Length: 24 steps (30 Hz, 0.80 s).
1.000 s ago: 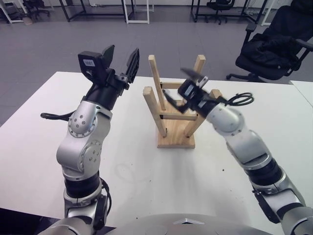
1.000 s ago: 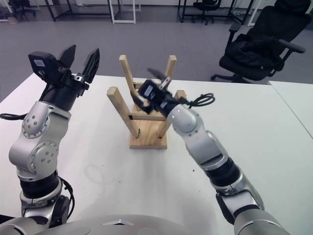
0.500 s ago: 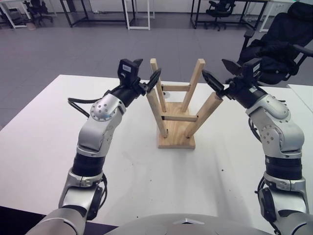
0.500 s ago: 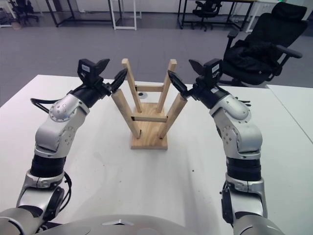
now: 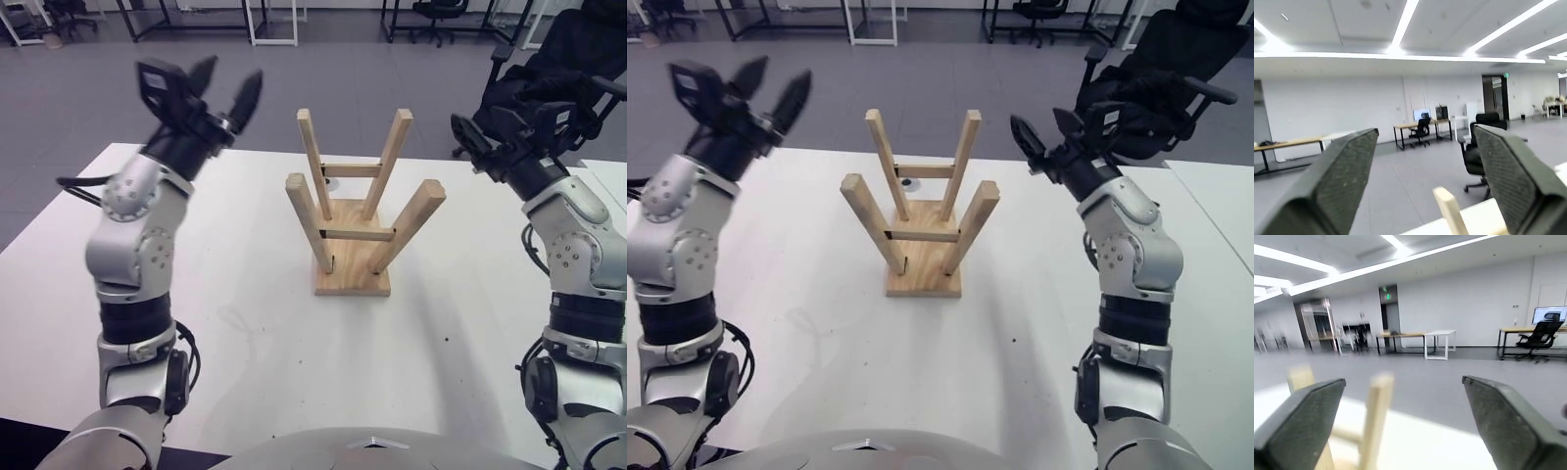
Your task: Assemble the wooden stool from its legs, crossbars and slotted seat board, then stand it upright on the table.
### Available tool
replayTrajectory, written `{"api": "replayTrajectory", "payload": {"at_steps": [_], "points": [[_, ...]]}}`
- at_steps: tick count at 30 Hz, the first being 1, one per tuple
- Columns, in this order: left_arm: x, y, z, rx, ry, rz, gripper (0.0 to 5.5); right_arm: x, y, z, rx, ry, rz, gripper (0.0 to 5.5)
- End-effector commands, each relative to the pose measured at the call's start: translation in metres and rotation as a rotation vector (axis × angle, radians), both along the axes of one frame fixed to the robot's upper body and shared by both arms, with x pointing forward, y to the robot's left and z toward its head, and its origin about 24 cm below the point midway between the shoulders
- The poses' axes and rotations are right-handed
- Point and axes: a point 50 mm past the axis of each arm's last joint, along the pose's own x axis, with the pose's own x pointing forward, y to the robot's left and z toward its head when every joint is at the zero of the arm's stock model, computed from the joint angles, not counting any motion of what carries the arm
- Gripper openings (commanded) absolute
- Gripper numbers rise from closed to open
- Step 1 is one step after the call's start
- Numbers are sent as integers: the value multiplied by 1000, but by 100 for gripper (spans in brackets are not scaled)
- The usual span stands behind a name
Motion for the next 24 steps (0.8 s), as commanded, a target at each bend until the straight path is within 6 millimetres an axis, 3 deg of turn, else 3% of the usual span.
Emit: {"api": "replayTrajectory", "payload": {"at_steps": [1,3,5,7,9,12,14,15,17,18,19,21,24], "points": [[-6,42,-39,67,170,150,362,-42,53,-35,-186,93,426,448],[-16,58,-57,145,253,199,362,-71,87,-24,-144,48,650,448],[-26,66,-76,215,346,225,362,-73,93,-5,-133,-33,622,448],[-39,67,-94,285,430,225,362,-60,69,22,-174,-142,430,448],[-48,65,-107,342,492,220,362,-51,40,64,-171,-273,255,448],[-63,59,-126,386,587,207,362,-45,4,117,-75,-410,89,448],[-75,48,-147,467,699,161,362,-11,-19,92,-193,-258,-61,448],[-80,42,-159,491,756,131,362,9,-24,58,-238,-118,-73,448],[-81,26,-179,509,832,61,362,33,-17,-23,-271,134,46,448],[-79,17,-186,500,861,24,362,36,-10,-59,-250,230,114,448],[-78,11,-192,512,878,-2,362,36,-5,-83,-236,287,152,448],[-76,0,-204,511,914,-42,362,32,3,-119,-185,374,171,448],[-74,-9,-218,538,952,-77,362,17,17,-159,-257,459,234,448]]}}
